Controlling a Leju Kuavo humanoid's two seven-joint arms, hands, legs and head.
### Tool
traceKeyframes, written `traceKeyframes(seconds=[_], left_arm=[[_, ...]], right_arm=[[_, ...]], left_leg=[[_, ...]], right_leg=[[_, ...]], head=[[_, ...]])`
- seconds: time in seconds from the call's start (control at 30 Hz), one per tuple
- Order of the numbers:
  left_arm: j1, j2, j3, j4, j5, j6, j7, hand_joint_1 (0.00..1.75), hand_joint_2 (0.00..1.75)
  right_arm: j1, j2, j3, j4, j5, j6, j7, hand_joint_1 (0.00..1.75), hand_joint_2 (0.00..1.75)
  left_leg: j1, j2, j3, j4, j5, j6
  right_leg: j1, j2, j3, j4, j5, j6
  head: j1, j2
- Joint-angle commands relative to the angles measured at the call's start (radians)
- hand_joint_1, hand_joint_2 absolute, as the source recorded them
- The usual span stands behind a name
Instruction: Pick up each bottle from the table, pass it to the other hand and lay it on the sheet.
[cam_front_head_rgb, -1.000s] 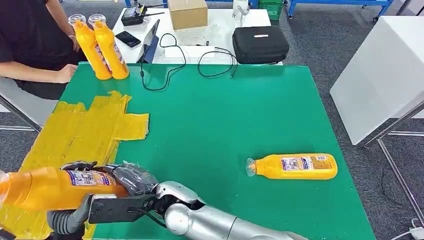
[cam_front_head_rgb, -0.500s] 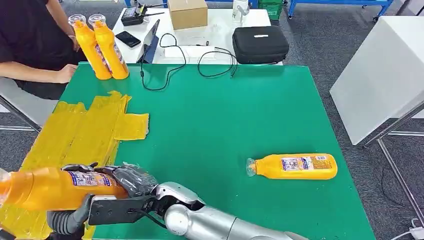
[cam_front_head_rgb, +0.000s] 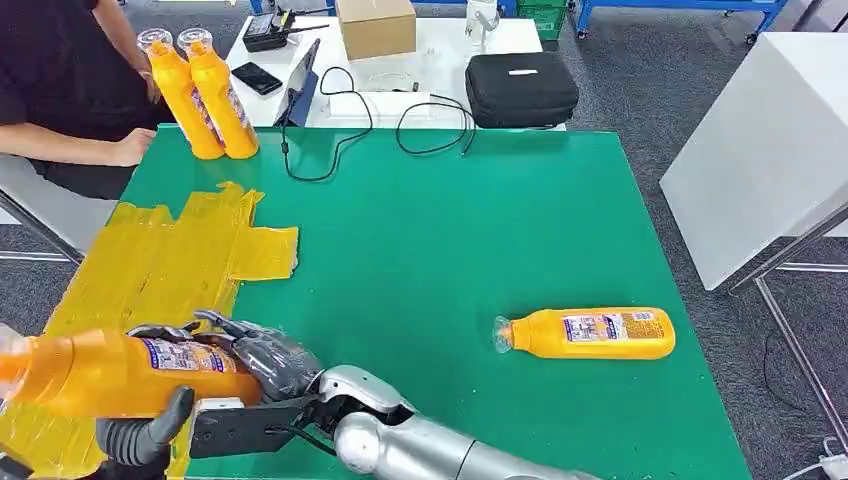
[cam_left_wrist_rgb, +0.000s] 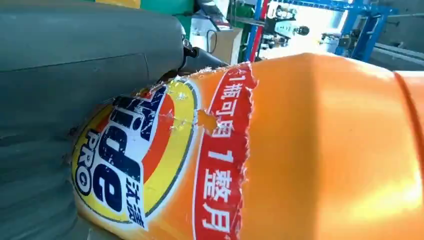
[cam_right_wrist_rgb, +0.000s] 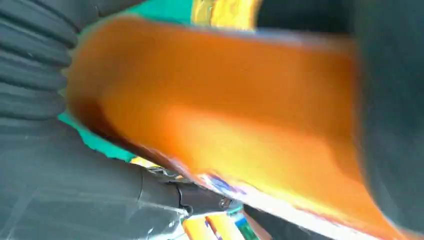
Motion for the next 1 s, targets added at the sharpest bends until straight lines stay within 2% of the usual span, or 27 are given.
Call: traceKeyframes(seconds=[0.03,0.13,0.23,0.53,0.63,0.67,0.7,0.73,0.8,0.87,1.0], left_arm=[[-0.114,0.004,0.131,0.019,-0.301,0.219,-0.054,1.75,1.75],[-0.150,0.037,0.166,0.049,-0.321,0.246,-0.044,1.75,1.75],[-0.136,0.033,0.206,0.040,-0.326,0.246,-0.051,1.75,1.75],[-0.133,0.026,0.194,0.033,-0.407,0.288,-0.076,1.75,1.75],[-0.166,0.046,0.157,0.069,-0.674,0.477,-0.078,1.75,1.75],[-0.186,0.065,0.131,0.109,-0.863,0.611,-0.056,1.75,1.75],[-0.201,0.076,0.113,0.145,-0.964,0.680,-0.040,1.75,1.75],[-0.207,0.108,0.090,0.196,-1.153,0.801,0.002,1.75,1.75],[-0.229,0.161,0.043,0.344,-1.417,0.952,0.107,1.75,1.75],[-0.245,0.180,0.022,0.425,-1.451,1.002,0.128,1.75,1.75],[-0.245,0.180,0.022,0.425,-1.451,1.002,0.128,1.75,1.75]], right_arm=[[0.087,-0.092,-0.314,-0.124,0.147,0.059,-0.006,0.00,0.00],[0.078,-0.115,-0.356,-0.205,0.149,0.077,0.015,0.00,0.00],[0.096,-0.145,-0.395,-0.270,0.150,0.090,0.031,0.00,0.00],[0.107,-0.165,-0.413,-0.283,0.155,0.090,0.031,0.00,0.00],[0.127,-0.198,-0.441,-0.335,0.158,0.082,0.031,0.00,0.00],[0.131,-0.215,-0.452,-0.354,0.158,0.079,0.031,0.00,0.00],[0.132,-0.226,-0.457,-0.360,0.159,0.078,0.031,0.00,0.00],[0.131,-0.236,-0.463,-0.366,0.156,0.078,0.025,0.00,0.00],[0.124,-0.251,-0.475,-0.368,0.147,0.081,0.017,0.00,0.00],[0.120,-0.254,-0.479,-0.366,0.144,0.084,0.013,0.00,0.00],[0.120,-0.254,-0.479,-0.366,0.144,0.084,0.013,0.00,0.00]], left_leg=[[0.001,-0.003,0.003,0.000,-0.001,-0.002],[0.001,-0.003,0.002,0.000,0.000,-0.002],[0.001,-0.001,0.002,0.000,0.000,-0.002],[0.001,0.000,0.003,0.000,0.000,-0.002],[0.001,-0.002,0.003,0.000,0.000,-0.002],[0.000,-0.003,0.001,0.000,0.001,-0.001],[0.001,-0.005,0.002,-0.001,0.001,-0.002],[0.001,-0.005,0.003,-0.001,0.001,-0.002],[-0.001,-0.007,0.004,-0.003,0.003,-0.002],[-0.001,-0.006,0.006,-0.004,0.003,-0.002],[0.000,-0.001,0.004,-0.001,0.001,-0.002]], right_leg=[[0.001,-0.004,0.006,-0.001,-0.002,0.000],[0.001,-0.005,0.004,0.000,-0.001,0.000],[0.001,-0.002,0.004,-0.001,-0.001,0.000],[0.001,-0.002,0.005,-0.001,-0.001,0.000],[0.001,-0.003,0.005,-0.001,-0.001,0.000],[0.000,-0.004,0.003,-0.001,0.000,0.000],[0.001,-0.006,0.004,-0.001,-0.001,0.000],[0.001,-0.007,0.006,-0.002,-0.001,0.000],[-0.001,-0.008,0.005,-0.003,0.000,0.000],[-0.001,-0.007,0.007,-0.004,0.000,0.000],[0.000,-0.002,0.005,-0.002,0.000,0.000]], head=[[-0.001,0.000],[0.000,0.000],[0.000,0.000],[0.000,0.000],[0.000,0.000],[0.000,0.000],[0.000,0.000],[0.000,0.000],[0.000,0.000],[0.000,0.000],[0.000,0.000]])
